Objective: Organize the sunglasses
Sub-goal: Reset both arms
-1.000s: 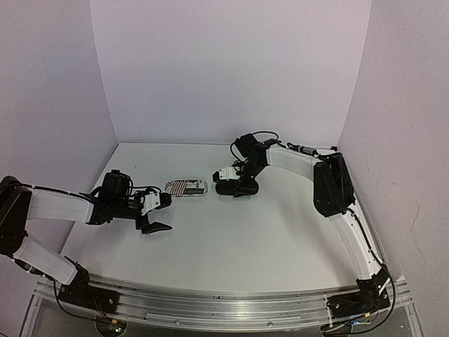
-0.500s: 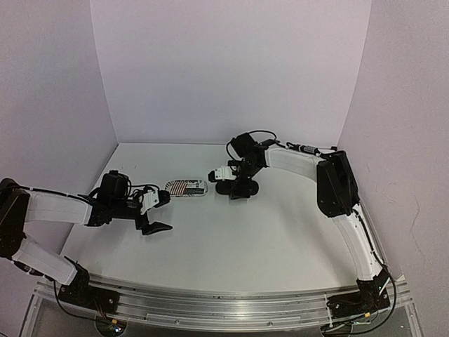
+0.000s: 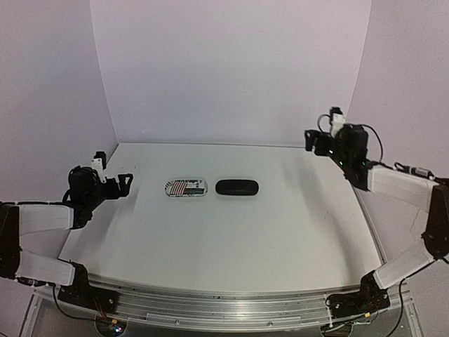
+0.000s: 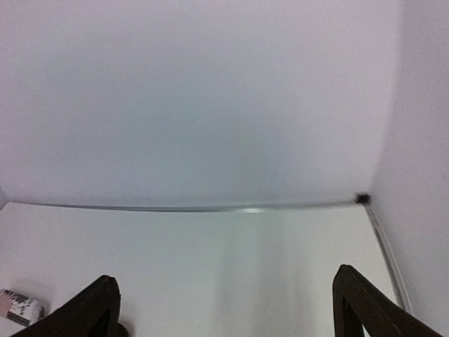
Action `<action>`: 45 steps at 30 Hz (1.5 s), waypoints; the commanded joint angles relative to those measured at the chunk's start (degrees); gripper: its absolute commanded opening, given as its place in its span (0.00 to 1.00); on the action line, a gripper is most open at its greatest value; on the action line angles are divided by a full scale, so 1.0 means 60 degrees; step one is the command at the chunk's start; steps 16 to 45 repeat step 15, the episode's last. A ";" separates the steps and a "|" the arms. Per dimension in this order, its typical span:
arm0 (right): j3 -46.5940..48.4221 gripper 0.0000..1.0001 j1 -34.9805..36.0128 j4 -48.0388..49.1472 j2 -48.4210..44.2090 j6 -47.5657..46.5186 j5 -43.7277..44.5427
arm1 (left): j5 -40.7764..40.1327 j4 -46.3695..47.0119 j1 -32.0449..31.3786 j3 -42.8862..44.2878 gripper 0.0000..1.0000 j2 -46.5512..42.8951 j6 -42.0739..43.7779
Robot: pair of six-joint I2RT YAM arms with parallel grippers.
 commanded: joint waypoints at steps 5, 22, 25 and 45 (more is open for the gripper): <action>-0.5395 0.98 -0.0082 0.1493 -0.3384 0.0357 0.3099 | -0.1231 0.0125 0.0507 -0.1643 1.00 -0.1224 0.0095; -0.8585 0.98 -0.0075 0.3467 -0.5434 -0.0116 0.3397 | -0.1598 0.0136 0.0502 -0.1697 1.00 -0.1060 -0.0341; -0.8585 0.98 -0.0075 0.3467 -0.5434 -0.0116 0.3397 | -0.1598 0.0136 0.0502 -0.1697 1.00 -0.1060 -0.0341; -0.8585 0.98 -0.0075 0.3467 -0.5434 -0.0116 0.3397 | -0.1598 0.0136 0.0502 -0.1697 1.00 -0.1060 -0.0341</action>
